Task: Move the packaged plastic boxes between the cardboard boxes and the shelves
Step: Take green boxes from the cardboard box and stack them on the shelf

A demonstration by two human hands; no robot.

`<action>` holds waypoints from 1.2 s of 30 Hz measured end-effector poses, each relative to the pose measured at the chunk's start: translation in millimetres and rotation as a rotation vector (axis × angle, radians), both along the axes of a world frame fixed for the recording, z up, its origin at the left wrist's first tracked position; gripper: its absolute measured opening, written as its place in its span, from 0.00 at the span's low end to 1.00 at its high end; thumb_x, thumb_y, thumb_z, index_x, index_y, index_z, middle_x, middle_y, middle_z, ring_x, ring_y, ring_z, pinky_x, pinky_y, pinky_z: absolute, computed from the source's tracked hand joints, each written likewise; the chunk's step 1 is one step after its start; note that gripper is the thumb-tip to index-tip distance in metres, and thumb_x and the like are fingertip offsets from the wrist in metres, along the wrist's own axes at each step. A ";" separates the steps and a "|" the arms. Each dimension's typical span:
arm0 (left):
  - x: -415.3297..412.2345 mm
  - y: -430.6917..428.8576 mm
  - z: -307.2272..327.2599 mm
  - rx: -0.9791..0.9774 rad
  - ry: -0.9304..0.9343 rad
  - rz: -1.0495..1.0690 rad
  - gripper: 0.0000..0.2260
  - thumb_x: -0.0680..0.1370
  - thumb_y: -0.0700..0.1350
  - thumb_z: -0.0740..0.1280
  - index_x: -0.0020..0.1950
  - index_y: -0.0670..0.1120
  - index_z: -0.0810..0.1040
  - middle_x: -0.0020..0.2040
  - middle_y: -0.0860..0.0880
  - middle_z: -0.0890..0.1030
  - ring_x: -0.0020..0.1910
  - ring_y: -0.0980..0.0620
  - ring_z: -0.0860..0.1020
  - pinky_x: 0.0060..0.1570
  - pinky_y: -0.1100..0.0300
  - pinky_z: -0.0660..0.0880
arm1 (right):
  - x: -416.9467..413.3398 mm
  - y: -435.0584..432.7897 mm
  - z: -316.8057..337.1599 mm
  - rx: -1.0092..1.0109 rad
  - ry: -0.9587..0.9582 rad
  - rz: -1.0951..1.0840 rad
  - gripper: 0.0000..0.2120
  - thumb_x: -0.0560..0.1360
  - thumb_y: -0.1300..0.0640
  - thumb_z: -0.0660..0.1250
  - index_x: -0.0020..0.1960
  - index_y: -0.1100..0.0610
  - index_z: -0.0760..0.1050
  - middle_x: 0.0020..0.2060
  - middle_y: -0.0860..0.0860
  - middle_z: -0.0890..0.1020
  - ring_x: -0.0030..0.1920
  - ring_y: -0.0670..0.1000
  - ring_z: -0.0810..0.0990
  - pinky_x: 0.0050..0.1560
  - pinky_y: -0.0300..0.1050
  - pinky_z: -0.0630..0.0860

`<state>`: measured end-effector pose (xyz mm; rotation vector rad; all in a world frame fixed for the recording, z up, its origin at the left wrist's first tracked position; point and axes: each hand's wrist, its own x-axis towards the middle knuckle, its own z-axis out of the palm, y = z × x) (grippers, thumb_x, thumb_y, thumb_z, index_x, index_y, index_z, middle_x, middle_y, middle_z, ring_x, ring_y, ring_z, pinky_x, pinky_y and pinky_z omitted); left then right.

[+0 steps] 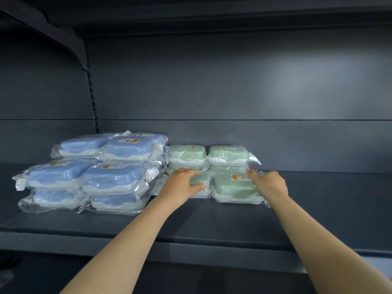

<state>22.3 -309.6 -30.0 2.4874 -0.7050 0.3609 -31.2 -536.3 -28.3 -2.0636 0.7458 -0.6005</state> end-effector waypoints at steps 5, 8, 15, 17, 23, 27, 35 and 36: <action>6.9 2.9 -3.5 -0.013 -0.004 0.026 0.18 0.75 0.52 0.69 0.63 0.49 0.75 0.64 0.51 0.74 0.62 0.52 0.71 0.61 0.58 0.68 | -9.4 -1.7 -2.0 -0.363 0.000 0.018 0.28 0.75 0.39 0.62 0.58 0.65 0.73 0.57 0.60 0.74 0.60 0.61 0.70 0.51 0.48 0.67; 7.9 3.9 -2.2 -0.016 -0.012 0.022 0.18 0.75 0.52 0.69 0.63 0.49 0.75 0.64 0.51 0.74 0.62 0.52 0.71 0.60 0.59 0.67 | -18.0 -11.8 -2.1 -0.422 -0.080 0.256 0.23 0.72 0.41 0.68 0.56 0.59 0.78 0.55 0.50 0.76 0.61 0.54 0.69 0.53 0.41 0.65; 16.9 5.9 -2.7 -0.054 -0.011 0.052 0.18 0.73 0.52 0.71 0.61 0.49 0.78 0.62 0.51 0.75 0.61 0.52 0.73 0.61 0.59 0.68 | -17.2 -5.3 -7.1 -0.505 -0.052 0.401 0.23 0.68 0.45 0.74 0.59 0.53 0.77 0.57 0.47 0.74 0.62 0.50 0.67 0.54 0.36 0.61; 19.1 6.1 -3.7 -0.082 -0.015 0.084 0.19 0.72 0.52 0.72 0.61 0.48 0.78 0.62 0.50 0.76 0.61 0.51 0.74 0.60 0.59 0.69 | -10.4 -1.8 -7.7 -0.497 -0.065 0.369 0.22 0.67 0.45 0.75 0.56 0.54 0.77 0.55 0.48 0.74 0.61 0.50 0.67 0.52 0.36 0.62; 28.3 2.4 -2.6 -0.095 0.005 0.138 0.20 0.73 0.50 0.72 0.63 0.46 0.77 0.63 0.48 0.77 0.61 0.49 0.74 0.59 0.58 0.69 | 9.7 9.4 -7.8 -0.459 -0.062 0.335 0.23 0.67 0.45 0.75 0.55 0.56 0.76 0.56 0.50 0.74 0.62 0.52 0.67 0.52 0.37 0.63; 36.7 1.0 -1.6 -0.091 0.036 0.156 0.19 0.74 0.50 0.71 0.63 0.45 0.76 0.63 0.48 0.77 0.62 0.49 0.74 0.60 0.58 0.69 | 22.0 12.8 -8.4 -0.469 -0.044 0.318 0.25 0.68 0.44 0.74 0.58 0.57 0.75 0.59 0.51 0.74 0.63 0.52 0.67 0.54 0.38 0.64; 48.5 0.7 -2.3 -0.107 0.048 0.150 0.18 0.74 0.48 0.71 0.62 0.45 0.76 0.63 0.49 0.76 0.61 0.50 0.73 0.52 0.63 0.66 | 31.0 16.7 -13.4 -0.443 -0.061 0.306 0.25 0.69 0.46 0.74 0.60 0.57 0.74 0.61 0.51 0.72 0.64 0.52 0.65 0.55 0.37 0.63; 49.0 0.7 -3.3 -0.109 0.047 0.152 0.18 0.74 0.48 0.71 0.61 0.45 0.76 0.63 0.49 0.76 0.61 0.50 0.73 0.53 0.63 0.66 | 31.3 16.4 -13.6 -0.449 -0.057 0.304 0.25 0.69 0.45 0.74 0.60 0.57 0.74 0.60 0.51 0.72 0.64 0.52 0.65 0.55 0.37 0.63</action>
